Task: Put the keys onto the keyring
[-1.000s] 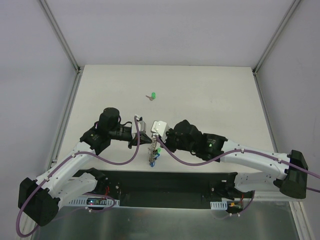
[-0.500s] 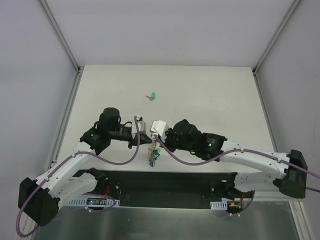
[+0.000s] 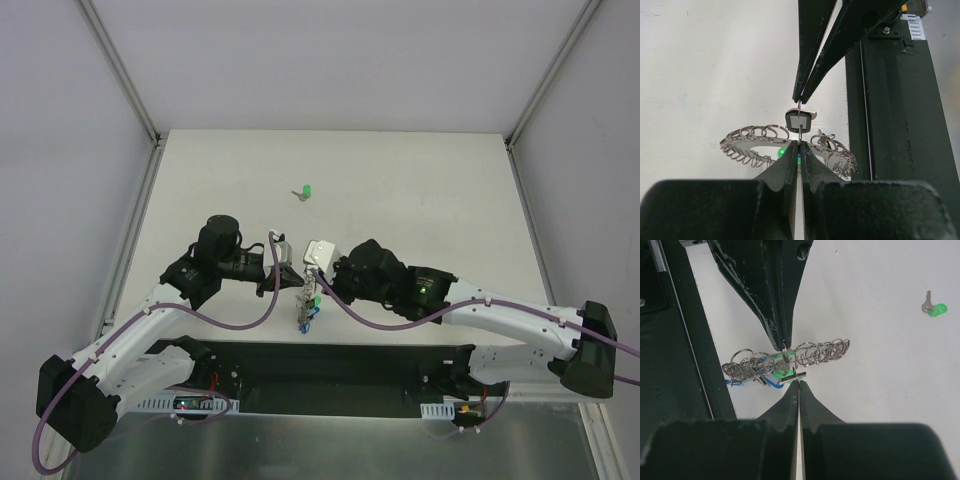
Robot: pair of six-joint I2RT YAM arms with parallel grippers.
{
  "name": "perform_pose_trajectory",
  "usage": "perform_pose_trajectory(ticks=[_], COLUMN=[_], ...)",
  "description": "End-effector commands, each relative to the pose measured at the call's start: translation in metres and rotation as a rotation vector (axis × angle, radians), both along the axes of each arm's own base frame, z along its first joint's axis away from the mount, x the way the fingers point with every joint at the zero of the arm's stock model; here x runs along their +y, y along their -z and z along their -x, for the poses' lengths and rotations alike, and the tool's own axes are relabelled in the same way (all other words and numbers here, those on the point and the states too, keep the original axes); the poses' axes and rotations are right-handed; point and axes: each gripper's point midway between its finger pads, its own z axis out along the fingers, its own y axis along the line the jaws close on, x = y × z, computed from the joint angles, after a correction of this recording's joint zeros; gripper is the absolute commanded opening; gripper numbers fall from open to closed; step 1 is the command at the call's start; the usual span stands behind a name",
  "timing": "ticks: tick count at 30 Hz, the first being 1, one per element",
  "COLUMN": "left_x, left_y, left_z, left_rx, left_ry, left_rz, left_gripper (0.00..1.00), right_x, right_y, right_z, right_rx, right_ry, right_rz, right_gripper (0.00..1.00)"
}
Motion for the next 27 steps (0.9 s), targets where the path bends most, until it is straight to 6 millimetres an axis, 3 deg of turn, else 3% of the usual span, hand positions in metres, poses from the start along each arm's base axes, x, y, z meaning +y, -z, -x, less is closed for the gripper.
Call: perform_pose_trajectory(ticks=[1, 27], left_x=[-0.005, -0.005], left_y=[-0.015, -0.016], left_z=[-0.001, 0.000], left_rx=[-0.067, -0.068], left_ry=[0.026, 0.031], left_rz=[0.046, 0.050], left_gripper=[0.00, 0.00], right_x=[0.003, 0.014], right_y=[-0.026, -0.023], right_z=[0.003, 0.002], right_rx=[-0.009, 0.004], right_ry=[-0.006, -0.020], right_rz=[-0.069, -0.071], right_gripper=[0.01, 0.01])
